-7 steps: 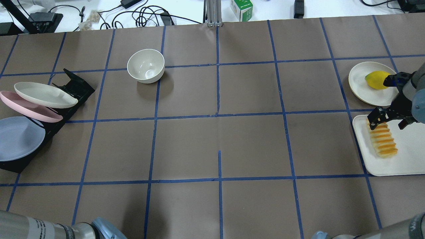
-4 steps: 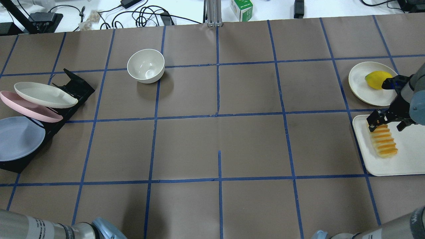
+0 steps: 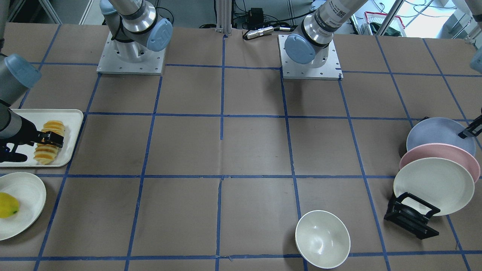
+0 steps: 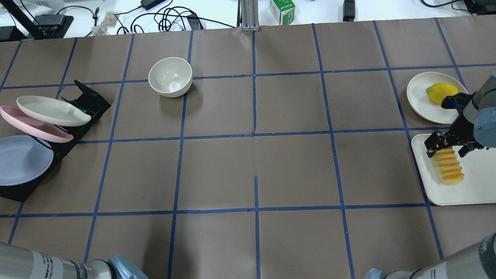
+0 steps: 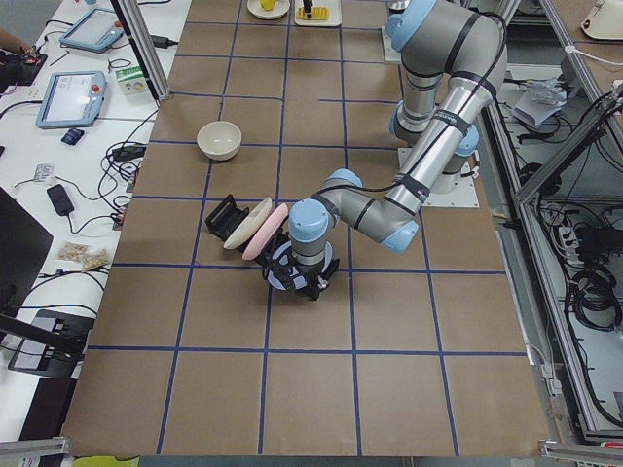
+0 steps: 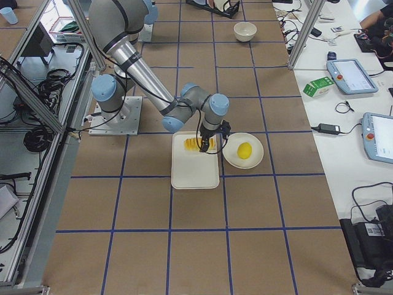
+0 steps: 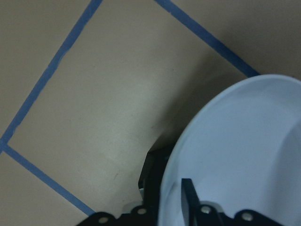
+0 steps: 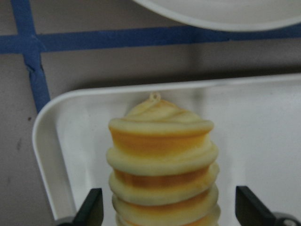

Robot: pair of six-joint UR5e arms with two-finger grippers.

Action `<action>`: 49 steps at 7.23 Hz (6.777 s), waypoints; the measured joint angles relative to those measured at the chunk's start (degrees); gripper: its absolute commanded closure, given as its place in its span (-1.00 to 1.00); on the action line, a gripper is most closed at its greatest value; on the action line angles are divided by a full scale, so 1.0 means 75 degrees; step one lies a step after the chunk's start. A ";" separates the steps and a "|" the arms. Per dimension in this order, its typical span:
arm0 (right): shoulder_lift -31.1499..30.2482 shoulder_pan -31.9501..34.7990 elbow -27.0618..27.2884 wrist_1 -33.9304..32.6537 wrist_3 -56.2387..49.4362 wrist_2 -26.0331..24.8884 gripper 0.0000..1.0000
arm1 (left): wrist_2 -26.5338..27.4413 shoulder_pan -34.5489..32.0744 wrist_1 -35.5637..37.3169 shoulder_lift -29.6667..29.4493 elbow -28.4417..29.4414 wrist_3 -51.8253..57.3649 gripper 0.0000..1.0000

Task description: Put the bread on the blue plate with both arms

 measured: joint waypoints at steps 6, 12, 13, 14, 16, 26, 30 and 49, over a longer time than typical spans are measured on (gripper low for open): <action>-0.0074 0.0000 -0.0106 0.0179 0.0039 0.0008 1.00 | 0.0332 -0.0112 -0.0743 0.0482 0.0202 0.0194 1.00; -0.0601 0.0195 -0.1885 0.2727 0.0112 0.0088 1.00 | 0.0907 -0.0381 -0.3657 0.2243 0.0228 -0.0139 1.00; -0.0729 0.0335 -0.2095 0.2912 0.0116 0.0097 1.00 | 0.0746 -0.0818 -0.4334 0.2588 0.0159 -0.0824 1.00; -0.0851 0.0489 -0.2307 0.3083 0.0121 0.0104 1.00 | 0.0356 -0.1589 -0.4913 0.2830 0.0084 -0.1780 1.00; -0.0968 0.0789 -0.2640 0.3568 0.0310 0.0175 1.00 | -0.0745 -0.3498 -0.5469 0.2940 -0.0067 -0.3735 1.00; -0.1313 0.4223 -0.2930 0.4263 0.4556 0.1186 1.00 | -0.2989 -0.8284 0.2920 0.0895 -0.2911 -0.6046 -0.92; -0.0876 0.5373 -0.2886 0.3432 0.5468 0.1361 1.00 | -0.2360 -0.8100 0.2509 0.1101 -0.2221 -0.5922 -1.00; 0.0767 0.7472 -0.2459 0.0613 0.7860 0.1502 -1.00 | -0.0196 -0.7177 -0.3643 0.3018 0.1150 -0.1676 -1.00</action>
